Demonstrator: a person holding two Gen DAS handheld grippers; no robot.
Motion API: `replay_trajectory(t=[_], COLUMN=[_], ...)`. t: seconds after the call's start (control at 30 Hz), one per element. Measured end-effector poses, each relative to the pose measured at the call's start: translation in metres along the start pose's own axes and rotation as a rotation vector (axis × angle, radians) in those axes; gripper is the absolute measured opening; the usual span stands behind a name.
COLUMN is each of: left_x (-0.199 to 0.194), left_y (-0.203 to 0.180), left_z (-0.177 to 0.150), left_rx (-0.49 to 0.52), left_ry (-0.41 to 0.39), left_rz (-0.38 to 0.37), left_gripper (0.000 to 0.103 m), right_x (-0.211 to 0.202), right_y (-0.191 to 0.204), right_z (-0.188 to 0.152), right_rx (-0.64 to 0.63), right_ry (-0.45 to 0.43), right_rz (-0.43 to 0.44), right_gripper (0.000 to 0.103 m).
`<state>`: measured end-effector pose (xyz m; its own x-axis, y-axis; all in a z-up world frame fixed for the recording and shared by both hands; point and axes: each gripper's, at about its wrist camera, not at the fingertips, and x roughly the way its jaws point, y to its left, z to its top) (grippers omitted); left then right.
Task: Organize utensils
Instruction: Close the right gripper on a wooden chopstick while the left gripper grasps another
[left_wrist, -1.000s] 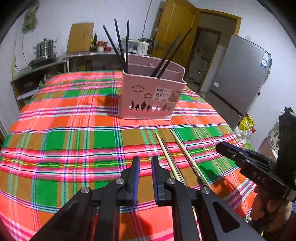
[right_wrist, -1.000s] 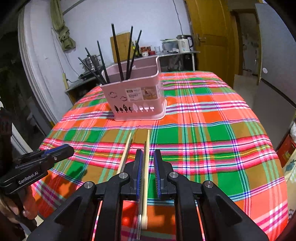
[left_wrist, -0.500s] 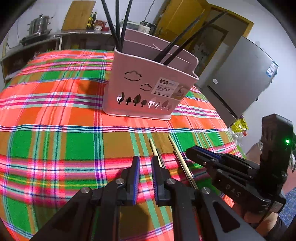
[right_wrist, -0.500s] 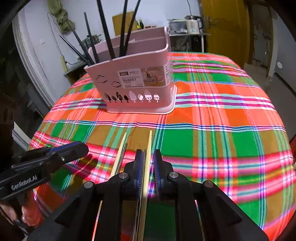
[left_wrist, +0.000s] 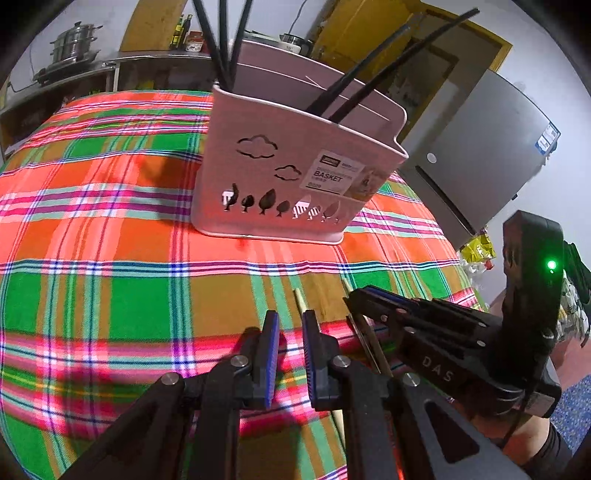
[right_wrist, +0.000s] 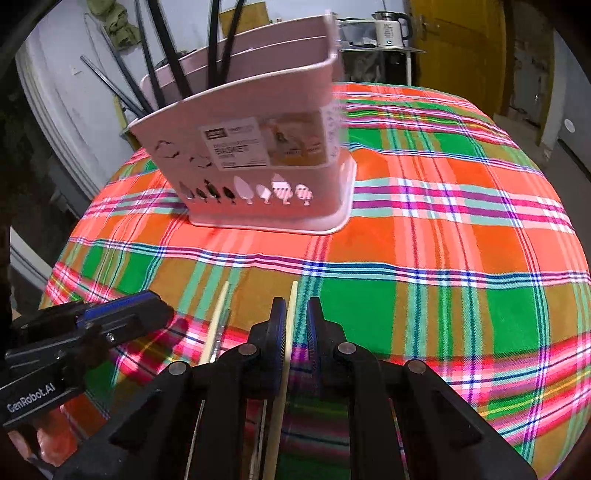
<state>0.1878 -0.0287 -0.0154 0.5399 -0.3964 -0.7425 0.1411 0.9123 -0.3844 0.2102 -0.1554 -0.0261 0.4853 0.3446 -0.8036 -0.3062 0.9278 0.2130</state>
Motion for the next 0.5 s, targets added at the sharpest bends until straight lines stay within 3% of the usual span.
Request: replay_trajectory(t=[0.17, 0.5], left_x=[0.014, 0.041], left_y=[-0.007, -0.023], left_z=[0.007, 0.015], left_rx=[0.002, 0.078], left_ry=[0.026, 0.06], left_rz=[0.012, 0.112], left_gripper=[0.012, 0.012], right_x=[-0.008, -0.015], right_y=[-0.017, -0.027], right_z=[-0.006, -0.016], right_rx=[0.044, 0.073], right_ry=[-0.006, -0.019], right_rz=[-0.008, 0.011], right_gripper=[0.01, 0.009])
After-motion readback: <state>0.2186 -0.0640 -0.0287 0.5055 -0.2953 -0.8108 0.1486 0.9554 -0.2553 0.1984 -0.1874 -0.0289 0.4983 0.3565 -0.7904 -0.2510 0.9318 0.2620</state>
